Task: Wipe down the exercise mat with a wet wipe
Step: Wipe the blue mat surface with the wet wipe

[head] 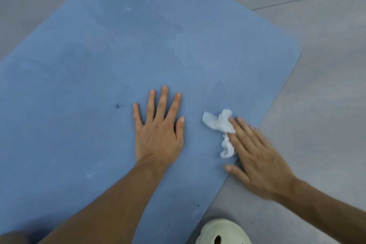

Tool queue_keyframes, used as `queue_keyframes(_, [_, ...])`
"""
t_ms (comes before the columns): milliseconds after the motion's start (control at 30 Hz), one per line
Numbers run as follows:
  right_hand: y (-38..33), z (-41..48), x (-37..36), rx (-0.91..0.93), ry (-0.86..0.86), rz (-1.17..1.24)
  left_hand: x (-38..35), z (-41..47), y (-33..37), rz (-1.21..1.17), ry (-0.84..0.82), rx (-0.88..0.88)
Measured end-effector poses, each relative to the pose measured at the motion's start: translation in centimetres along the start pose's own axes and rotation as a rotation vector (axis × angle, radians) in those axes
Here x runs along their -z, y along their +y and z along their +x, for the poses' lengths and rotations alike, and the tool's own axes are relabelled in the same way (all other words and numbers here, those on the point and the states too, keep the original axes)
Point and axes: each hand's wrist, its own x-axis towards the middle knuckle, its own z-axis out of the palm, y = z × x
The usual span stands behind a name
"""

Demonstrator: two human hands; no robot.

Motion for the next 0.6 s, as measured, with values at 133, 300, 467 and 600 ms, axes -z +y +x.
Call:
queue_keyframes(133, [-2.1, -3.7, -1.2, 0.196, -0.041, -0.010, 0.0, 0.0, -0.1, 0.006, 0.002, -0.001])
queue_keyframes(300, [2.9, -1.1, -0.6, 0.051, 0.078, -0.041, 0.0, 0.0, -0.1, 0.003, -0.002, -0.003])
queue_keyframes(467, [6.7, 2.9, 0.6, -0.210, 0.071, -0.072, 0.0, 0.0, -0.1, 0.011, -0.012, -0.005])
queue_keyframes(600, [3.7, 2.6, 0.3, -0.195, 0.066, 0.010, 0.0, 0.1, 0.0, 0.005, -0.003, 0.000])
